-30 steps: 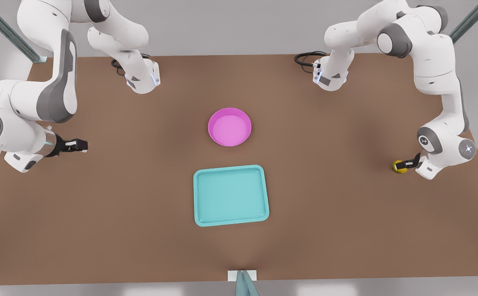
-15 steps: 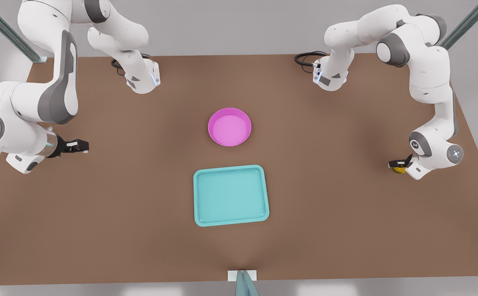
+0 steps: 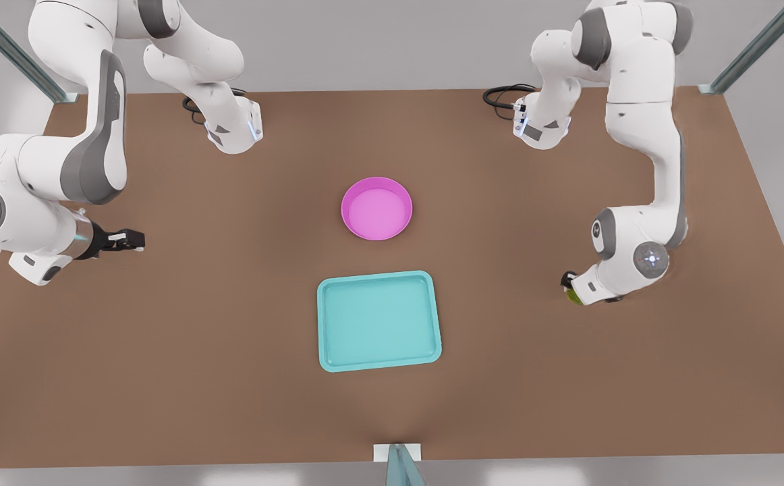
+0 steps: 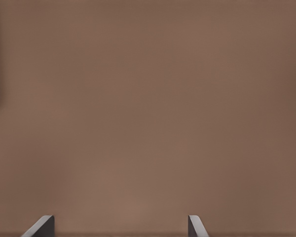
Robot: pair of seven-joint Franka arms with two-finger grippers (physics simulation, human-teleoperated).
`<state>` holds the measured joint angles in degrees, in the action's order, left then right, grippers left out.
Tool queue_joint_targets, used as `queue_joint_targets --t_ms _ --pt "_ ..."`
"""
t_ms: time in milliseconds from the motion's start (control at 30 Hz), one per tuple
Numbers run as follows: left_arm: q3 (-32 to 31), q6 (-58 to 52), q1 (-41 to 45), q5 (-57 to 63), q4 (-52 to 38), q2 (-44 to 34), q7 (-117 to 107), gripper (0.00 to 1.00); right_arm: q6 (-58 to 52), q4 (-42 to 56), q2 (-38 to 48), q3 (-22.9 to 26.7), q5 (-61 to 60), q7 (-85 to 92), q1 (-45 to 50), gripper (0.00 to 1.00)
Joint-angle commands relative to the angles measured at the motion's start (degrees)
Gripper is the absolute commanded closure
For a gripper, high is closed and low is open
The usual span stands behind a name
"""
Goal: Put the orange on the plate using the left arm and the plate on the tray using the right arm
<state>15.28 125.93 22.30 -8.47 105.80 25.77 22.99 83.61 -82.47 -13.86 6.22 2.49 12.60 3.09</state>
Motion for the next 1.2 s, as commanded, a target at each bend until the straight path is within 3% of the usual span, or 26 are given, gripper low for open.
queue_joint_targets --t_ms 0,100,167,233,333,500,567,600,633,700,733,767,833,900,933,967,1000,1167 --pt "-0.07 -12.8 8.11 -0.5 -5.42 1.12 -33.36 0.32 -0.03 0.03 0.06 0.02 -0.03 0.58 -0.01 0.0" --pt "-4.81 -18.44 20.33 -1.46 -9.29 1.21 -44.08 0.33 -0.03 0.03 0.06 0.02 -0.12 0.58 -0.01 0.0" --pt "-10.52 -21.08 24.1 -1.46 -12.81 2.08 -51.98 0.33 -0.03 0.03 0.06 0.02 -0.12 0.58 -0.01 0.0" --pt "-12.11 -21.08 28.76 -1.46 -16.41 5.42 -56.91 0.33 -0.03 0.03 0.06 0.02 -0.12 0.58 -0.01 0.0" --pt "-15.71 -21.43 31.23 -1.46 -19.14 7.71 -64.39 0.33 -0.03 -0.06 -0.02 0.02 -0.12 0.58 -0.01 0.0" --pt "-15.89 -22.22 33.69 -1.29 -18.79 14.12 -64.12 0.32 -0.12 0.03 0.06 0.02 -0.12 0.58 -0.19 0.0" --pt "-15.89 -22.04 33.78 -1.46 -18.96 14.48 -64.83 0.21 -0.12 -0.06 0.06 0.02 -0.12 0.58 -0.19 0.0" --pt "-15.8 -22.39 33.78 -1.38 -19.05 14.22 -64.83 0.0 -0.12 -0.06 0.06 0.02 -0.12 0.58 -0.19 0.0" --pt "-15.1 -23.01 33.52 -1.29 -19.23 13.43 -64.21 0.0 -0.12 0.03 -0.02 0.02 -0.12 0.58 -0.19 0.0" --pt "-8.34 -34.42 32.9 -1.64 -22.91 9.92 -62.46 0.0 -0.12 0.03 -0.02 0.02 -0.12 0.58 -0.19 0.0" --pt "0.88 -45.31 30.18 -5.5 -26.6 2.98 -57.82 0.0 -0.12 -0.06 0.06 0.02 -0.12 0.58 -0.19 0.0" --pt "16.43 -56.22 29.82 -5.6 -32.14 -1.07 -44.11 0.0 -0.47 -1.02 -0.02 -0.07 -0.2 0.58 0.07 0.0" --pt "32.71 -58.78 29.74 -5.77 -35.4 -1.34 -31.26 0.0 1.02 -11.21 -0.9 -0.07 -12.76 -0.3 0.42 0.0" --pt "34.65 -58.61 26.05 -7.53 -35.23 -3.09 -28.27 0.0 16.65 -18.69 -4.15 -0.25 -22.52 -0.82 6.83 0.0" --pt "14.93 -60.53 7.2 -6.57 -36.89 -4.94 -27.83 0.0 21.85 -21.32 -3.98 -0.25 -24.46 -2.75 10.18 0.0" --pt "-9.45 -56.69 -10.06 6.25 -35.5 -8.89 -27.57 0.0 27.82 -24.75 -3.36 -0.25 -26.75 -5.13 14.92 0.0" --pt "-14.4 -46.32 -16.4 7.85 -23.11 -16.98 -25.99 0.0 32.74 -28.61 -2.05 -0.42 -27.62 -8.2 18.61 0.0" --pt "-14.84 -46.74 -16.5 7.68 -26.44 -13.21 -24.22 0.0 53.32 -44.53 0.59 -0.69 -37.12 -9.88 30.66 0.0"
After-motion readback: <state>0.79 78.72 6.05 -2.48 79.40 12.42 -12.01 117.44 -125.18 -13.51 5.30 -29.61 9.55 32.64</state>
